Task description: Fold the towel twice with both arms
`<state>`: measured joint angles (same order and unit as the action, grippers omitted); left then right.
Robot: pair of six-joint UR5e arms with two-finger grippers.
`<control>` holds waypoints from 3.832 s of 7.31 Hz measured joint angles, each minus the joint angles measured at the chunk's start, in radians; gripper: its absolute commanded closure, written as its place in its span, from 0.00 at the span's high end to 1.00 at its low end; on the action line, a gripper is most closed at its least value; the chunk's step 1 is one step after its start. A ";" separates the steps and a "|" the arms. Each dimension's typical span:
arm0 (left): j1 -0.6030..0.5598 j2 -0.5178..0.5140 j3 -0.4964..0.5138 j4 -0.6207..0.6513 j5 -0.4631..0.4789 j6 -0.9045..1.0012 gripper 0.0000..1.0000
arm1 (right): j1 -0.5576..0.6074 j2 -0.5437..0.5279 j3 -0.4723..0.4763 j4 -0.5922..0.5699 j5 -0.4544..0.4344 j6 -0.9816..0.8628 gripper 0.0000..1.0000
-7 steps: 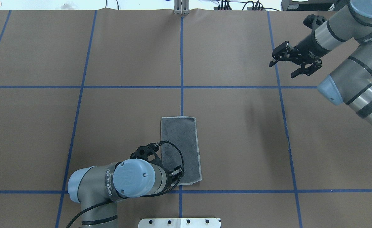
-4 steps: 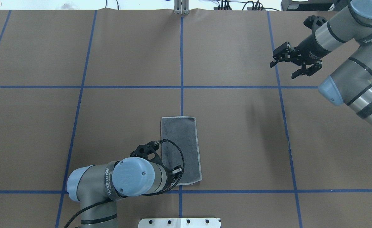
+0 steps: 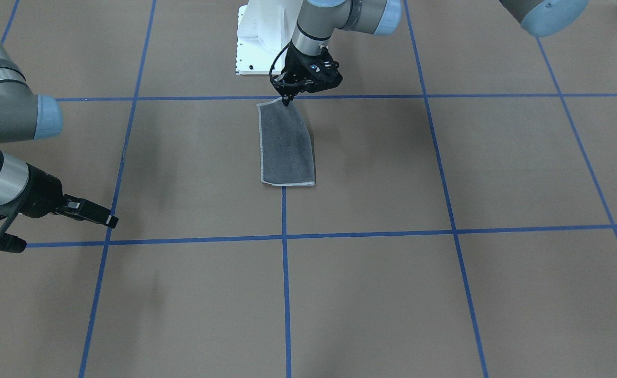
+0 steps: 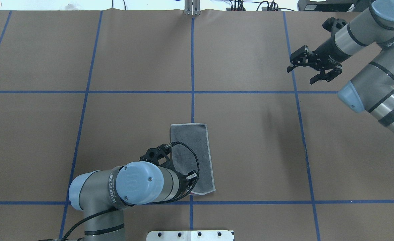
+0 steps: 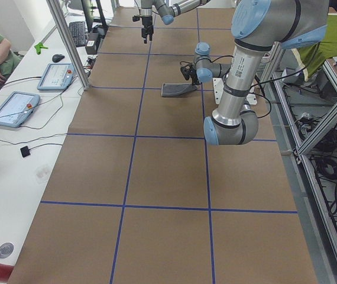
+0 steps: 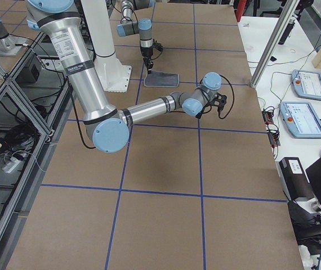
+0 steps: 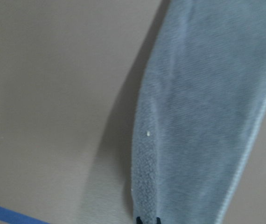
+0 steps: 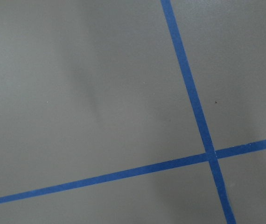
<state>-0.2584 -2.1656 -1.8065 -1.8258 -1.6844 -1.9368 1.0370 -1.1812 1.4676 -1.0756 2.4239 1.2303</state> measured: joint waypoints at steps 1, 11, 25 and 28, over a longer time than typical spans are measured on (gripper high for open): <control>-0.034 -0.011 0.004 -0.002 0.000 0.000 0.00 | 0.000 -0.001 -0.001 0.000 -0.001 0.000 1.00; -0.218 -0.086 0.275 -0.215 -0.004 -0.064 0.00 | -0.004 0.003 -0.019 0.001 -0.006 -0.006 1.00; -0.311 -0.165 0.425 -0.280 -0.025 -0.138 1.00 | -0.006 0.001 -0.051 0.002 -0.009 -0.029 1.00; -0.323 -0.165 0.428 -0.317 -0.038 -0.156 1.00 | -0.007 0.009 -0.056 0.002 -0.008 -0.027 1.00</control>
<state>-0.5815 -2.3308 -1.3782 -2.1424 -1.7220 -2.0930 1.0296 -1.1727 1.4118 -1.0738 2.4155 1.2031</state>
